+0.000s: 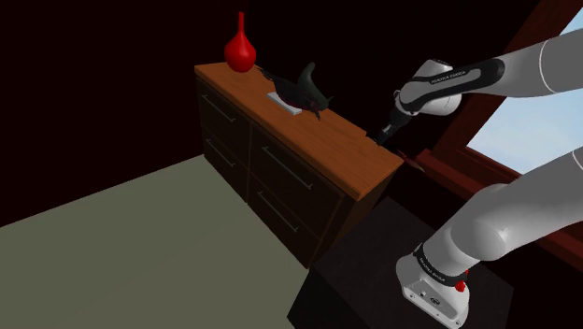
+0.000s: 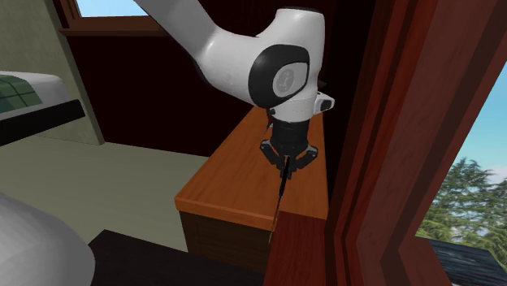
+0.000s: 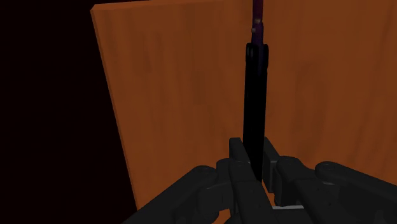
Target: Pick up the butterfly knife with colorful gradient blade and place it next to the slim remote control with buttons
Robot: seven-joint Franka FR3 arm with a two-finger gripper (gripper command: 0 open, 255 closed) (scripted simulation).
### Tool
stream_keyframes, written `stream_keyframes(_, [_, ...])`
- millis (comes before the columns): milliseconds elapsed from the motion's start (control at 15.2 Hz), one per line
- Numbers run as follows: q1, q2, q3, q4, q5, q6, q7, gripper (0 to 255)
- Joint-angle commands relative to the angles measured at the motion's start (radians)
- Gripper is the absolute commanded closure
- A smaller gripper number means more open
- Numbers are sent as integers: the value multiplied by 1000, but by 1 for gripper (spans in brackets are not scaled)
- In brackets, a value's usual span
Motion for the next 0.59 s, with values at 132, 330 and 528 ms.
stream_keyframes(132, [-8,-35,12,29,-17,-61,17,255])
stream_keyframes(330, [-13,-60,22,50,-28,-107,28,255])
stream_keyframes(528, [-17,-83,32,74,-35,-152,38,255])
